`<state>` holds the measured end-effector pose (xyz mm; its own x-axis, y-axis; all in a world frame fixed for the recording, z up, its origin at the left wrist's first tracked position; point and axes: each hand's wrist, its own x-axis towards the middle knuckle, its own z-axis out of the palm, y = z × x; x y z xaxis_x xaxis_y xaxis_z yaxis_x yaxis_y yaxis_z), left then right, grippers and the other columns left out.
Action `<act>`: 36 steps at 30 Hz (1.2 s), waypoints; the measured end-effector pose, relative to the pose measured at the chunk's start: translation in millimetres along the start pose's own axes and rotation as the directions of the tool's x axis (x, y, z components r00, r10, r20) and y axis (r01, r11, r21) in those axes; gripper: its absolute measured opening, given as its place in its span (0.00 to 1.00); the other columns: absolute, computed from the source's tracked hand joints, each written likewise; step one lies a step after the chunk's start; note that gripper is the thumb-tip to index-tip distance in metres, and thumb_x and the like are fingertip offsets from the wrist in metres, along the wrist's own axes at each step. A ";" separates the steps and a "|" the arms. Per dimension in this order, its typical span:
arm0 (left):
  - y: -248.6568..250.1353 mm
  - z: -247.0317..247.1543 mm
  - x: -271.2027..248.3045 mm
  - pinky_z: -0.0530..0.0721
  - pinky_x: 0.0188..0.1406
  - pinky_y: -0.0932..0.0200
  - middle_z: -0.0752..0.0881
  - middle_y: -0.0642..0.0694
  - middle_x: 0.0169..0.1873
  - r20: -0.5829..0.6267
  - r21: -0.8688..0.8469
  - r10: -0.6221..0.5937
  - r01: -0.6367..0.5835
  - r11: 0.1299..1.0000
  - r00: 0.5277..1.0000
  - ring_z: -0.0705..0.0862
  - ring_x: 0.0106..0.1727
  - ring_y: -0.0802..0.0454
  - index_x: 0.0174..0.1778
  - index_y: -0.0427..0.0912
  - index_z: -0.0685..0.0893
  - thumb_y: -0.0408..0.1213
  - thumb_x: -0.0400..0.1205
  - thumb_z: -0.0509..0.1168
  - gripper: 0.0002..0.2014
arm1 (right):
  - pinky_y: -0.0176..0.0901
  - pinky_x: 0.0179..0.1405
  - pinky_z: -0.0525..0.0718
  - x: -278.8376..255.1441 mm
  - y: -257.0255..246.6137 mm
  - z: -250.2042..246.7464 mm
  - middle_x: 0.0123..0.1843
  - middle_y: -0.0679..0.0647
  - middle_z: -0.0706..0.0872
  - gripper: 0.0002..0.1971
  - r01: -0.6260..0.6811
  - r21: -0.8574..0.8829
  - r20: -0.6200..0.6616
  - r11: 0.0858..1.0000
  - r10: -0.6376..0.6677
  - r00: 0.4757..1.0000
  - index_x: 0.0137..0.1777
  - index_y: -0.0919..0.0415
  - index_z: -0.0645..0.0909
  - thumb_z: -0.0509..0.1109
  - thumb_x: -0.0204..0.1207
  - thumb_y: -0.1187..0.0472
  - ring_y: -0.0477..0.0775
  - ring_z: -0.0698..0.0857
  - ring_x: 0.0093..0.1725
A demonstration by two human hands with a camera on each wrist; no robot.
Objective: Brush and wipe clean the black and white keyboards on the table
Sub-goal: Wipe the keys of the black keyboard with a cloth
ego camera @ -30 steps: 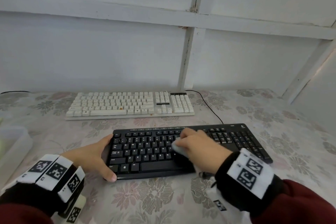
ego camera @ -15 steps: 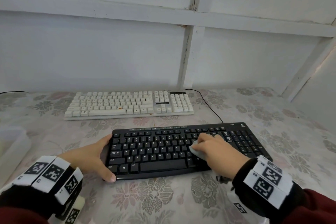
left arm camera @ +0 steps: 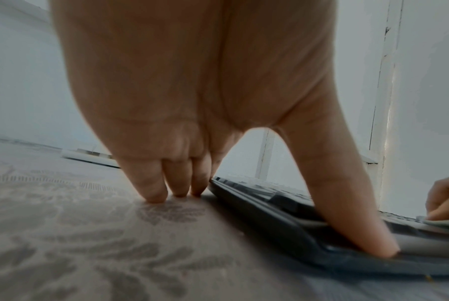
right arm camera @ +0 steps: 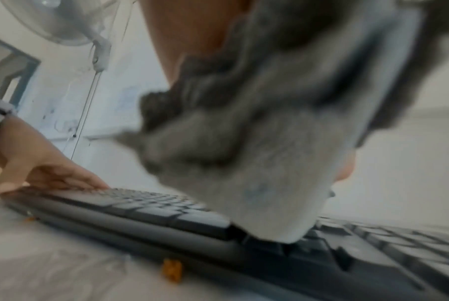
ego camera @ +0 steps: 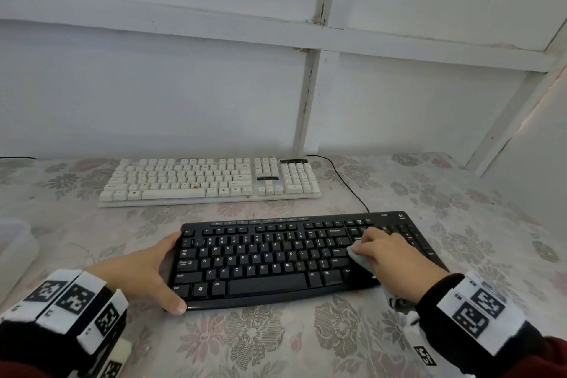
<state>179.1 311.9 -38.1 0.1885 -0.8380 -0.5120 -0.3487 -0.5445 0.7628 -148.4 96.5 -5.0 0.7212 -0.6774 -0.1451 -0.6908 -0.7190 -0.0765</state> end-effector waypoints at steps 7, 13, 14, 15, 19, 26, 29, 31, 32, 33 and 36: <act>-7.2 -1.5 4.0 0.66 0.77 0.46 0.67 0.58 0.73 -0.009 -0.044 -0.007 0.007 0.999 1.000 0.68 0.75 0.54 0.81 0.54 0.47 0.42 0.42 0.89 0.75 | 0.40 0.33 0.65 -2.9 30.9 -6.2 0.45 0.48 0.66 0.12 -0.104 -0.169 0.015 0.980 0.108 0.994 0.49 0.58 0.81 0.58 0.79 0.73 0.53 0.67 0.42; -9.3 -2.4 6.1 0.69 0.76 0.47 0.70 0.59 0.72 0.003 -0.073 0.018 -0.017 0.997 1.000 0.71 0.73 0.55 0.80 0.53 0.50 0.39 0.43 0.89 0.73 | 0.47 0.47 0.75 15.4 31.1 -13.2 0.48 0.49 0.75 0.08 -0.031 -0.010 -0.058 0.999 0.031 0.998 0.53 0.62 0.81 0.61 0.80 0.65 0.58 0.75 0.46; -9.7 -2.8 6.1 0.68 0.76 0.47 0.70 0.59 0.72 0.000 -0.062 0.013 -0.013 0.998 1.000 0.71 0.73 0.55 0.81 0.54 0.50 0.40 0.43 0.89 0.73 | 0.49 0.49 0.76 15.2 25.9 -13.4 0.50 0.49 0.75 0.09 -0.001 0.020 -0.046 1.000 0.002 0.999 0.54 0.62 0.80 0.60 0.81 0.62 0.58 0.75 0.48; -9.4 -3.0 6.5 0.68 0.77 0.47 0.69 0.59 0.72 -0.002 -0.046 0.011 -0.011 0.999 1.000 0.71 0.74 0.55 0.80 0.54 0.49 0.41 0.44 0.89 0.73 | 0.48 0.49 0.75 13.9 20.1 -12.3 0.51 0.49 0.75 0.10 0.022 0.022 -0.009 1.000 -0.022 1.000 0.54 0.61 0.80 0.59 0.83 0.59 0.57 0.75 0.48; -11.0 -2.7 7.2 0.68 0.77 0.48 0.71 0.60 0.71 -0.004 -0.051 0.007 -0.007 0.999 1.000 0.72 0.73 0.56 0.78 0.56 0.52 0.40 0.44 0.89 0.69 | 0.46 0.45 0.72 6.3 9.0 -1.0 0.50 0.48 0.72 0.10 0.028 -0.042 0.038 0.999 -0.027 0.999 0.53 0.59 0.81 0.57 0.83 0.65 0.55 0.70 0.44; -17.7 -5.4 10.1 0.66 0.78 0.47 0.68 0.58 0.74 -0.024 0.000 0.003 -0.003 1.000 1.000 0.69 0.75 0.56 0.82 0.54 0.46 0.45 0.44 0.89 0.75 | 0.38 0.31 0.63 -0.6 24.1 -9.5 0.42 0.47 0.64 0.14 -0.124 -0.143 0.031 0.982 0.129 0.991 0.36 0.57 0.69 0.55 0.78 0.75 0.53 0.65 0.44; -17.4 -4.7 10.0 0.65 0.78 0.47 0.68 0.58 0.75 -0.021 -0.002 0.015 -0.015 1.000 1.000 0.68 0.76 0.56 0.82 0.53 0.46 0.45 0.44 0.89 0.75 | 0.36 0.30 0.60 -1.1 30.7 -18.4 0.41 0.47 0.63 0.19 -0.128 -0.196 0.059 0.972 0.142 0.988 0.30 0.55 0.61 0.54 0.75 0.78 0.54 0.66 0.45; -17.2 -4.6 9.9 0.65 0.78 0.47 0.68 0.58 0.74 -0.017 -0.010 0.018 -0.018 1.000 1.000 0.68 0.75 0.56 0.81 0.53 0.47 0.44 0.43 0.89 0.75 | 0.35 0.30 0.58 -1.0 38.5 -22.3 0.42 0.48 0.63 0.17 -0.142 -0.219 0.071 0.965 0.161 0.984 0.32 0.56 0.65 0.55 0.76 0.76 0.52 0.66 0.42; -17.6 -4.8 10.2 0.65 0.78 0.47 0.68 0.58 0.74 -0.018 -0.007 0.021 -0.021 1.000 1.000 0.69 0.75 0.56 0.82 0.53 0.47 0.44 0.43 0.89 0.75 | 0.35 0.31 0.59 -0.3 43.0 -23.4 0.42 0.48 0.64 0.14 -0.149 -0.216 0.068 0.965 0.167 0.984 0.34 0.57 0.69 0.56 0.79 0.74 0.51 0.66 0.40; -18.1 -5.2 10.8 0.65 0.78 0.47 0.68 0.58 0.74 -0.021 0.000 0.021 -0.021 1.000 1.000 0.68 0.75 0.56 0.82 0.53 0.46 0.45 0.43 0.89 0.75 | 0.35 0.33 0.59 0.7 47.0 -23.8 0.43 0.48 0.66 0.12 -0.151 -0.213 0.061 0.965 0.168 0.984 0.38 0.59 0.75 0.57 0.81 0.70 0.51 0.65 0.38; -18.0 -5.6 11.4 0.65 0.78 0.47 0.68 0.58 0.75 -0.017 -0.005 0.012 -0.012 1.000 1.000 0.68 0.76 0.56 0.82 0.53 0.45 0.45 0.44 0.89 0.76 | 0.38 0.38 0.61 4.0 56.1 -25.4 0.47 0.51 0.69 0.13 -0.143 -0.189 0.039 0.972 0.153 0.988 0.52 0.65 0.83 0.56 0.84 0.63 0.52 0.66 0.39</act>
<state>192.7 311.9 -55.5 0.1999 -0.8452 -0.4957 -0.3465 -0.5342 0.7711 -182.9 49.6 15.2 0.6048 -0.7726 -0.1932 -0.7642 -0.6313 0.1325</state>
